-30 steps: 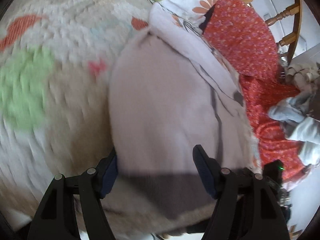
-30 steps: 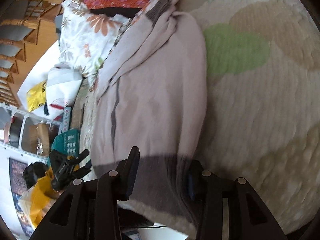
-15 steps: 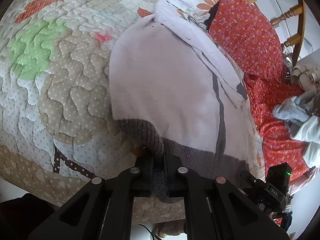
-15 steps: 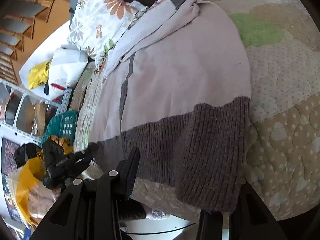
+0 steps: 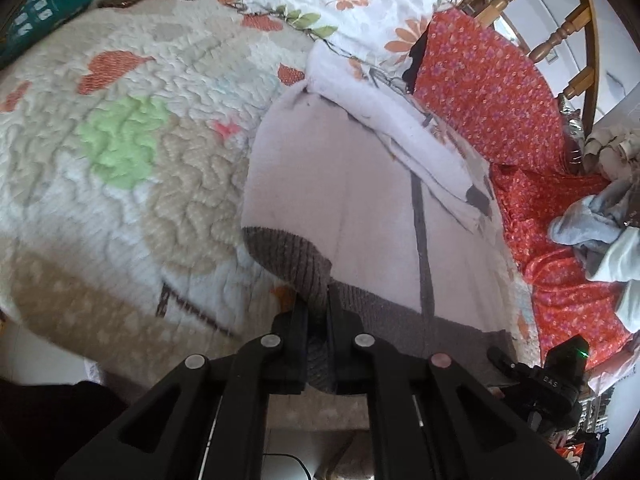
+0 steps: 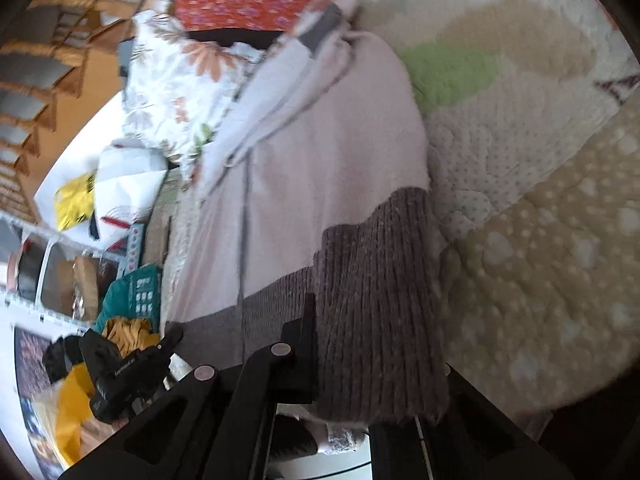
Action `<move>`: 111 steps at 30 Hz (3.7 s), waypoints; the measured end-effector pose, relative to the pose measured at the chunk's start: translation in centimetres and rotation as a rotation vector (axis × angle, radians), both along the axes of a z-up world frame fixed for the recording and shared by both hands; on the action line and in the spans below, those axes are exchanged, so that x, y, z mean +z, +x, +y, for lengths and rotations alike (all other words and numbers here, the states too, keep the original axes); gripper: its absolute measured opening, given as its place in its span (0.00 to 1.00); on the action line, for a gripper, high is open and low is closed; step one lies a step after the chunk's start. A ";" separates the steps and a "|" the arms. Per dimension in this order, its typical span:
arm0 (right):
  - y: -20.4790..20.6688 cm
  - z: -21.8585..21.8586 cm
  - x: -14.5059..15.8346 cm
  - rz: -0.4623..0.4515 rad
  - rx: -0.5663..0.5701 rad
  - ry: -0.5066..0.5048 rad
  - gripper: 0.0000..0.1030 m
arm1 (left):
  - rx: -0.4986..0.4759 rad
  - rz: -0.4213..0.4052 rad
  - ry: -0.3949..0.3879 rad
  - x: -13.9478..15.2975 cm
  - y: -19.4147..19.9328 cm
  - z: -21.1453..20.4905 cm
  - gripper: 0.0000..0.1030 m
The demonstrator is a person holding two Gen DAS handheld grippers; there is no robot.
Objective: Fold small clothes
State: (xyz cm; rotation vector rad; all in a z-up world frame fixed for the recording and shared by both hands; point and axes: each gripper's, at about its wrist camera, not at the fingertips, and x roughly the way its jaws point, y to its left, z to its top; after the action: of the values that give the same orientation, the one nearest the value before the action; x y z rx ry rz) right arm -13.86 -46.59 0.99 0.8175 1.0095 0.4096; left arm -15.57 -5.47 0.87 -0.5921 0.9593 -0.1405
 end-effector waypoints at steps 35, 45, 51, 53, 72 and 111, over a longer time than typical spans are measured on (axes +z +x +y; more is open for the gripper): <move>21.8 3.2 9.7 -0.167 0.046 -0.244 0.04 | 0.045 -0.027 0.032 5.1 25.6 0.4 0.06; 33.0 1.1 4.4 -0.064 -0.019 -0.190 0.05 | 0.094 0.026 -0.066 1.6 34.9 1.0 0.12; 36.3 0.9 -0.1 0.018 -0.003 -0.180 0.09 | 0.192 -0.020 -0.117 0.8 36.6 2.8 0.64; 36.7 0.2 -0.5 0.021 -0.010 -0.122 0.13 | 0.214 -0.013 -0.162 0.5 36.6 3.5 0.65; 32.7 8.3 5.7 -0.175 0.157 -0.303 0.44 | 0.233 0.030 0.199 7.4 24.4 5.2 0.72; 24.2 5.7 6.5 -0.071 0.102 -0.509 0.49 | -0.022 0.133 0.244 -2.5 21.3 3.3 0.31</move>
State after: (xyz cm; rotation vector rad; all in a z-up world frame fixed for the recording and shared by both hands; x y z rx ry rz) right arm 10.39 -40.88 7.46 0.2934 1.0317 0.2476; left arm 5.71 -2.21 -1.59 -0.3692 1.0931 -0.0027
